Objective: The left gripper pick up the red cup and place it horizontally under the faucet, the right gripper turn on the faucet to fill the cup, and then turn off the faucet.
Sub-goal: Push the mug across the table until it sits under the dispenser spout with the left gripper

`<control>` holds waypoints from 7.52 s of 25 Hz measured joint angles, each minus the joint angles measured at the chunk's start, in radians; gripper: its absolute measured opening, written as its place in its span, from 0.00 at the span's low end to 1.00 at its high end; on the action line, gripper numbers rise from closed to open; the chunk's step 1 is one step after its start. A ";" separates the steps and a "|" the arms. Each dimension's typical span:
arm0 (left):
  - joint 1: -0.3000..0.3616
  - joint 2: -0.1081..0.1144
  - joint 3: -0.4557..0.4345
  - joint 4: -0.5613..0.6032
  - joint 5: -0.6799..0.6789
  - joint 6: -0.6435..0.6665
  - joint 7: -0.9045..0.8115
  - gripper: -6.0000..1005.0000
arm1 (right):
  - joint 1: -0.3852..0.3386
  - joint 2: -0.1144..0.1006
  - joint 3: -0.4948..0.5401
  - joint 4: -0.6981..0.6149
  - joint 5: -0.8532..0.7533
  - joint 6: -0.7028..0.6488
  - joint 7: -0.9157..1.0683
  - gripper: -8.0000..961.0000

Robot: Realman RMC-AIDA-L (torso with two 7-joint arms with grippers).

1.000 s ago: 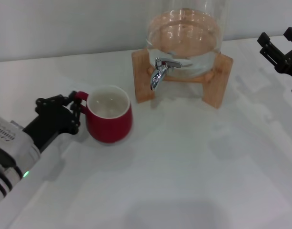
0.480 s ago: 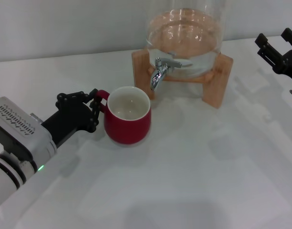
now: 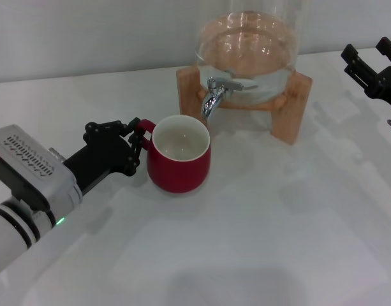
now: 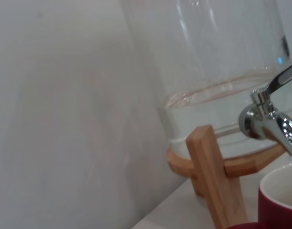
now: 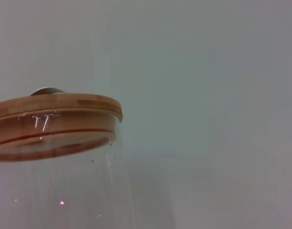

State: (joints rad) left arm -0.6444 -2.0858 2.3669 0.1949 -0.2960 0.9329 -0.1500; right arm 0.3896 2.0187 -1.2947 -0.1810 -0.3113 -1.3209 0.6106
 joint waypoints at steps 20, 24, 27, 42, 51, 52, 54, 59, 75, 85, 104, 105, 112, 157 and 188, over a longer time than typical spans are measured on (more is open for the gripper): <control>-0.047 0.001 0.000 -0.006 0.038 -0.103 -0.005 0.09 | 0.000 0.002 -0.012 -0.001 0.000 0.000 0.009 0.90; -0.051 -0.001 0.000 -0.002 0.063 -0.108 -0.015 0.09 | 0.000 0.002 -0.013 -0.001 0.000 0.000 0.009 0.90; -0.057 -0.001 0.000 -0.001 0.085 -0.109 -0.031 0.09 | 0.000 0.002 -0.014 -0.002 0.000 0.000 0.009 0.90; -0.062 -0.004 0.000 0.016 0.112 -0.109 -0.033 0.09 | -0.003 0.002 -0.015 0.000 0.000 -0.006 0.018 0.90; -0.063 -0.002 -0.003 0.015 0.114 -0.109 -0.040 0.09 | -0.007 0.000 -0.017 0.000 0.000 -0.007 0.020 0.90; -0.063 -0.002 -0.003 0.013 0.114 -0.109 -0.041 0.09 | -0.007 0.000 -0.017 -0.001 0.000 -0.007 0.020 0.90; -0.063 -0.002 -0.007 0.010 0.113 -0.109 -0.042 0.09 | -0.008 0.000 -0.017 -0.001 0.000 -0.008 0.020 0.90; -0.063 0.000 -0.012 0.008 0.099 -0.109 -0.043 0.09 | -0.008 0.000 -0.025 -0.002 0.000 -0.009 0.024 0.90; -0.101 0.001 -0.012 -0.012 0.093 -0.121 -0.043 0.09 | -0.008 0.002 -0.028 -0.002 0.000 -0.009 0.026 0.90; -0.124 0.000 -0.012 -0.031 0.093 -0.122 -0.039 0.09 | -0.009 0.002 -0.039 -0.002 0.000 -0.009 0.033 0.90; -0.126 -0.003 -0.005 -0.030 0.101 -0.121 -0.035 0.09 | -0.008 0.002 -0.060 -0.002 0.000 -0.009 0.035 0.90; -0.126 -0.004 -0.005 -0.030 0.101 -0.121 -0.035 0.09 | -0.008 0.002 -0.063 -0.002 0.001 -0.009 0.035 0.90; -0.126 -0.004 -0.004 -0.031 0.103 -0.121 -0.034 0.09 | -0.008 0.002 -0.066 -0.002 0.003 -0.009 0.035 0.89; -0.114 -0.003 -0.006 -0.026 0.116 -0.121 -0.013 0.09 | -0.010 -0.006 -0.005 -0.066 0.031 0.083 0.023 0.90; -0.109 -0.003 -0.002 -0.018 0.117 -0.147 0.011 0.16 | -0.011 -0.006 -0.015 -0.068 0.024 0.080 0.032 0.89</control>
State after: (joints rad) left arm -0.7537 -2.0893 2.3654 0.1764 -0.1794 0.7854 -0.1387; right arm 0.3789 2.0126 -1.3093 -0.2485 -0.2869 -1.2412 0.6426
